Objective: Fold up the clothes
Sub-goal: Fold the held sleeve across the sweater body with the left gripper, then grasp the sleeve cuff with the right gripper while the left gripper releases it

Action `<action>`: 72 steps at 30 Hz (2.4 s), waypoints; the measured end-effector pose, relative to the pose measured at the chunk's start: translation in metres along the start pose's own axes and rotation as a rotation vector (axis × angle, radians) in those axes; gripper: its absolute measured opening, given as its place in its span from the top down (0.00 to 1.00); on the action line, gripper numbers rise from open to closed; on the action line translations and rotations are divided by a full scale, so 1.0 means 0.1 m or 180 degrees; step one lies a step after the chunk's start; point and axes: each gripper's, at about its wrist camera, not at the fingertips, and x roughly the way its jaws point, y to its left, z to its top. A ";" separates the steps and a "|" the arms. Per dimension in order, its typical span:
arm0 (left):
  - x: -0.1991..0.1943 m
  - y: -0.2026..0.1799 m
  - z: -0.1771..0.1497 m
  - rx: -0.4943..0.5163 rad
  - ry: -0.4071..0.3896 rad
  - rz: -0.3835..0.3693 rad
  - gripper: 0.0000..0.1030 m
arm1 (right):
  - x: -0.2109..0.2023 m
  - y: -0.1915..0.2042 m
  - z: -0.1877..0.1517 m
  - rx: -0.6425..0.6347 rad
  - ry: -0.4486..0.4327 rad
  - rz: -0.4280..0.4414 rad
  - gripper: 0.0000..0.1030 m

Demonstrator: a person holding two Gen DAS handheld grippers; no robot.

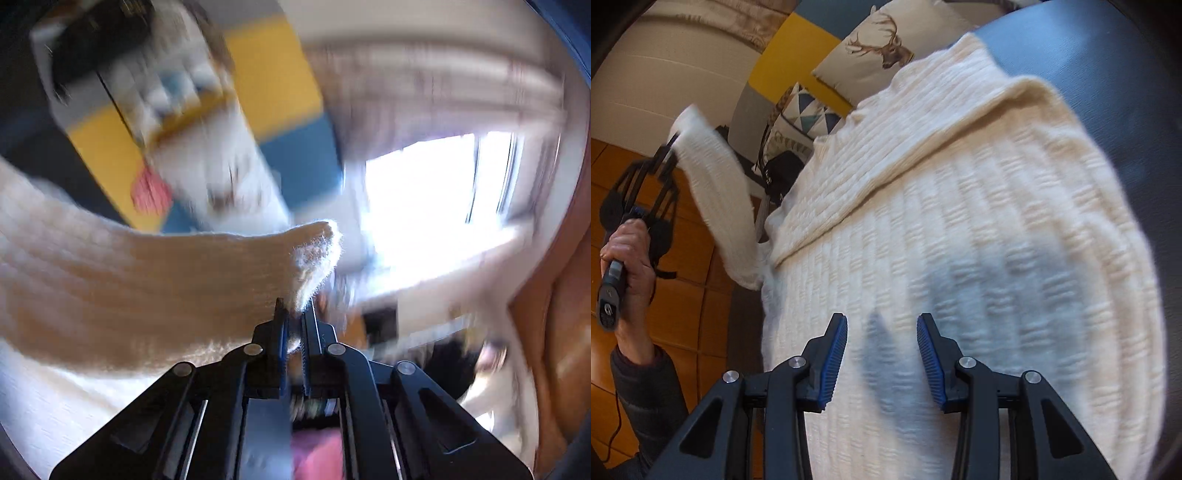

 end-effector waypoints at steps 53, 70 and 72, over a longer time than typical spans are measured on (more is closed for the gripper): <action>-1.55 2.19 -0.46 -0.2120 -0.0948 0.0224 0.71 | 0.42 -0.31 1.38 0.0814 -0.0169 0.0538 0.64; -1.87 1.63 -0.25 -0.1008 -0.1199 0.0870 0.68 | 0.08 0.25 1.52 -0.0006 -0.0613 0.0171 0.83; -1.85 1.66 -0.43 -0.1015 -0.1196 0.0771 0.68 | 0.08 0.24 1.50 0.0003 -0.0597 0.0189 0.83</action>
